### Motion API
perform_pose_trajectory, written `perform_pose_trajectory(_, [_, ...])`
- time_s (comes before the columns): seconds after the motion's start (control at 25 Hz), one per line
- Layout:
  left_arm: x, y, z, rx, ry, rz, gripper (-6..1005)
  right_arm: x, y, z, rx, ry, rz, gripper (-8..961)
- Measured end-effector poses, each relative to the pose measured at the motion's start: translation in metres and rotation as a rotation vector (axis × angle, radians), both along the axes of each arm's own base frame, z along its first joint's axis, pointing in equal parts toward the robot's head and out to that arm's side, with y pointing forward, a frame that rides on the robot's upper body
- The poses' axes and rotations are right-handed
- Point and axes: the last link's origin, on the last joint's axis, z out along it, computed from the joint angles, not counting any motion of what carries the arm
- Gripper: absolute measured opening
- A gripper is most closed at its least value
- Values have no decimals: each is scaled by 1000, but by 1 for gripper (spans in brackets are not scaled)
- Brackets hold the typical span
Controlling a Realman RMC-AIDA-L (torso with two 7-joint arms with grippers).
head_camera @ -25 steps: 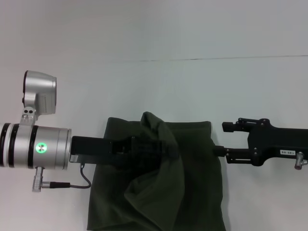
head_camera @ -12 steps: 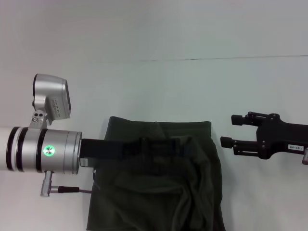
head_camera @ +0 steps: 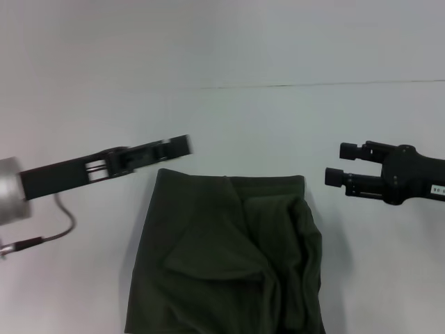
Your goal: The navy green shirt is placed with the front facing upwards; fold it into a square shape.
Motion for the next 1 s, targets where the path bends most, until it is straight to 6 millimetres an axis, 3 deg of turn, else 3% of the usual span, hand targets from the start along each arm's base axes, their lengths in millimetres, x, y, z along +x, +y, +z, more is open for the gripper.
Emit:
perform_pose_trajectory(0.16, [-19, -10, 11, 166, 30, -41, 966, -25, 8, 8, -109, 25, -12, 809])
perform_pose_trajectory(0.28, [-31, -14, 11, 241, 41, -8, 966, -56, 20, 5, -217, -8, 6, 809])
perform_pose_trajectory(0.36, [-37, -18, 10, 283, 56, -3, 965, -64, 24, 3, -248, -32, 3, 809])
perform_pose_trajectory(0.68, [-55, -30, 24, 409, 108, -12, 964, -118, 48, -3, -436, -315, -90, 809])
perform_pose_trajectory(1.0, [-69, -41, 27, 512, 161, -20, 963, -164, 44, -29, -552, -625, -55, 808])
